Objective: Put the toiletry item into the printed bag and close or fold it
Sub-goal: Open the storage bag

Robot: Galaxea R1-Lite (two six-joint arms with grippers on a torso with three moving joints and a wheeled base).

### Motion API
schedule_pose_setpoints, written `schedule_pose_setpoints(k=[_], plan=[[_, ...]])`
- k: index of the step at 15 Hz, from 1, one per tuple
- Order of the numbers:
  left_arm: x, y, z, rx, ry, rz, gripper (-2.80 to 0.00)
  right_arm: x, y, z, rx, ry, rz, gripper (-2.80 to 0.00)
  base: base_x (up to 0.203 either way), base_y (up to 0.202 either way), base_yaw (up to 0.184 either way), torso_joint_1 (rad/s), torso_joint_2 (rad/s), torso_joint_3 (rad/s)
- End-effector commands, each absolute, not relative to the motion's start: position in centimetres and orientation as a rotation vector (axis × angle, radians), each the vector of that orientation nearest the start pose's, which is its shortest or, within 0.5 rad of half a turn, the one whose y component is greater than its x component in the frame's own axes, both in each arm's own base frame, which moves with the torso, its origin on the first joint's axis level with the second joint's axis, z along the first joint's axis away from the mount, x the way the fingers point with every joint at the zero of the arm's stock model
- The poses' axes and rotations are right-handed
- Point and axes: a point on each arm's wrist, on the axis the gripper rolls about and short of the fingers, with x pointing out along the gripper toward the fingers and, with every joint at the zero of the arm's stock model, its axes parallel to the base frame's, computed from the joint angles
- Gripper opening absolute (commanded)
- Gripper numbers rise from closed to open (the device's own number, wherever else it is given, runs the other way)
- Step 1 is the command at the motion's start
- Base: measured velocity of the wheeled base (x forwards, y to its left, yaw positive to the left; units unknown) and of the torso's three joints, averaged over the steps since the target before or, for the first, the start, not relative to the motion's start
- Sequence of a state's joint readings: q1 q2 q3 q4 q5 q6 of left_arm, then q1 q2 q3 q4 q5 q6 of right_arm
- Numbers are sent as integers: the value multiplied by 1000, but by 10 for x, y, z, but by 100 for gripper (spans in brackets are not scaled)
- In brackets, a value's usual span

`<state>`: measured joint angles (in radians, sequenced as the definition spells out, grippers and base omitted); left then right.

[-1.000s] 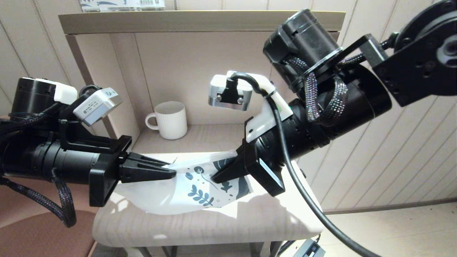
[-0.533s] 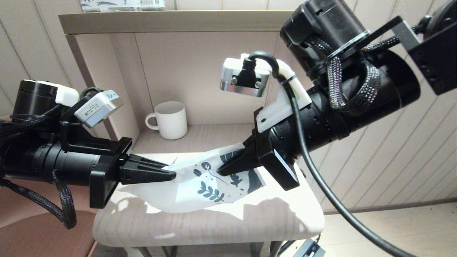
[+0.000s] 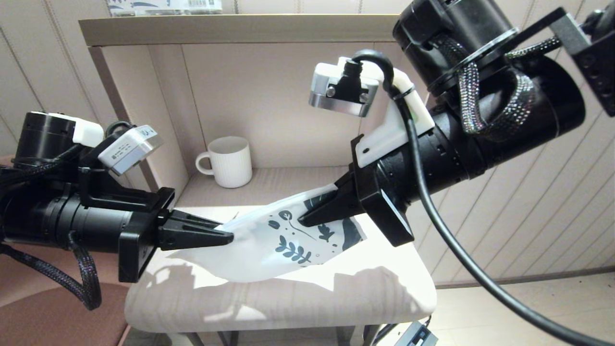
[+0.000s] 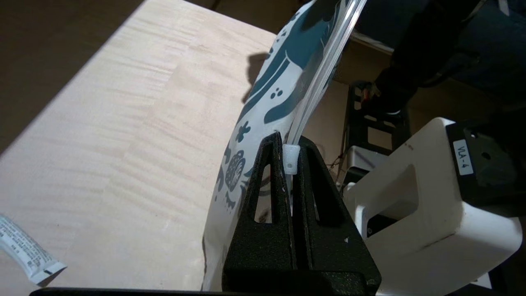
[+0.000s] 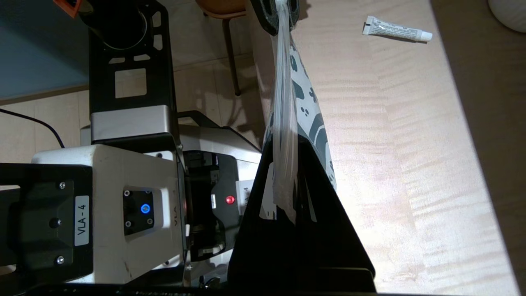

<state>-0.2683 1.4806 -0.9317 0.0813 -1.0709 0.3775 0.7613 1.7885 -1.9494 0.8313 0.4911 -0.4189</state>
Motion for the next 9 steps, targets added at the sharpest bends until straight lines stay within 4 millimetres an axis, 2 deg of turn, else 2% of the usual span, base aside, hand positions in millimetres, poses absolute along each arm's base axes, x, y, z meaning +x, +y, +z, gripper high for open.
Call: schedule_pose_setpoints(k=[1, 9], plan=[[221, -79, 215, 45, 373, -1379, -280, 212, 216, 334, -445, 444, 1338, -280, 0, 0, 0, 0, 0, 0], [219, -76, 203, 44, 403, -1374, -280, 210, 214, 337, -443, 432, 1338, -280, 0, 0, 0, 0, 0, 0]])
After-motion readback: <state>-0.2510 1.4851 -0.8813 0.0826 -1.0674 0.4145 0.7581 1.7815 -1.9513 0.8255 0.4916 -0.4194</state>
